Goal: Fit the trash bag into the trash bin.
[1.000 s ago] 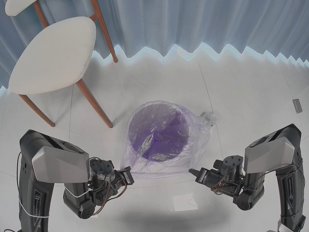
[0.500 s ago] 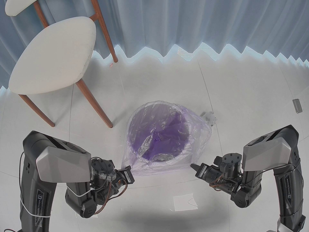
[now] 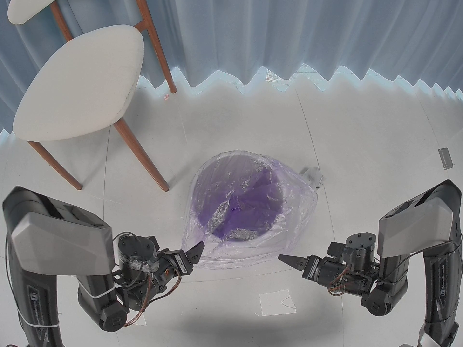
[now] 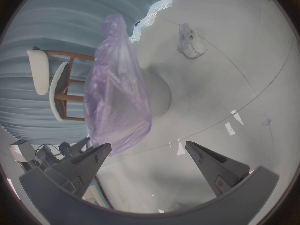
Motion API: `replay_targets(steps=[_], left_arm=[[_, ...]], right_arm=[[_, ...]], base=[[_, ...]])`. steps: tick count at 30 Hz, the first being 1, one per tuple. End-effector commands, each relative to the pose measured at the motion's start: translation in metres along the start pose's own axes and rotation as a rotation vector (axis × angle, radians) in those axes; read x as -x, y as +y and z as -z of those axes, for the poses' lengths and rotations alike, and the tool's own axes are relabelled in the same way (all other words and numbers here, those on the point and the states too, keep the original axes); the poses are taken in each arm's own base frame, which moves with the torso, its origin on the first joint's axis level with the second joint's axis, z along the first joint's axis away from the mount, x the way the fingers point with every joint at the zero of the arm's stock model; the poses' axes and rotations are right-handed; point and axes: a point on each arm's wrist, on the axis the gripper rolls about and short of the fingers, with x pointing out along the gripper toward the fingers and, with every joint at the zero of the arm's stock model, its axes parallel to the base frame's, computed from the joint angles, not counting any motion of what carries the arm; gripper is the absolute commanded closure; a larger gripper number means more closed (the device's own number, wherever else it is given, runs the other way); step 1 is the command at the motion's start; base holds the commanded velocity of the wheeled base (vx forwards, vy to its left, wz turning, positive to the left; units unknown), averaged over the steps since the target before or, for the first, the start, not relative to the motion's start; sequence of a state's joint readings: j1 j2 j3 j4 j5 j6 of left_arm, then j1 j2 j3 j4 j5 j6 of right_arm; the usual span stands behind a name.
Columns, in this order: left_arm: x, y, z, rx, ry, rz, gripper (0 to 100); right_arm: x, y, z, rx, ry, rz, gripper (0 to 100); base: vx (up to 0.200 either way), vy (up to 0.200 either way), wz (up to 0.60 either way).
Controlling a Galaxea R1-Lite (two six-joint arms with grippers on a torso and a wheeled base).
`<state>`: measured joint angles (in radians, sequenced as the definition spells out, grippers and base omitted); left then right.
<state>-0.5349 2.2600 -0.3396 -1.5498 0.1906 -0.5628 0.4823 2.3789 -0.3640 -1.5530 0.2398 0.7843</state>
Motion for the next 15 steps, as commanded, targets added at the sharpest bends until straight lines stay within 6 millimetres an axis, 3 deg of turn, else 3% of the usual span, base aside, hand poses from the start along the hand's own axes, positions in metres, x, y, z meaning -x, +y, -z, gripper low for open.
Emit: replay_targets(steps=[1,6,9,15], left_arm=[[0.042,-0.031,-0.047,0.007,-0.148,0.159,0],[0.045,-0.032,-0.069,-0.086,-0.184,0.269,0],[0.032,-0.028,-0.078,-0.111,-0.184,0.331,0],[-0.005,-0.013,-0.081,-0.131,-0.203,0.281,0]], right_arm=[[0.026,0.012,0.0,0.006,0.044,-0.061,0],[0.022,0.006,-0.005,-0.003,0.029,-0.05,0],[0.022,0.003,-0.007,-0.009,0.022,-0.044,0],[0.02,0.002,-0.006,-0.01,0.024,-0.04,0]], base=[[0.0,0.0,0.0],[0.0,0.0,0.0],[0.0,0.0,0.0],[0.0,0.0,0.0]])
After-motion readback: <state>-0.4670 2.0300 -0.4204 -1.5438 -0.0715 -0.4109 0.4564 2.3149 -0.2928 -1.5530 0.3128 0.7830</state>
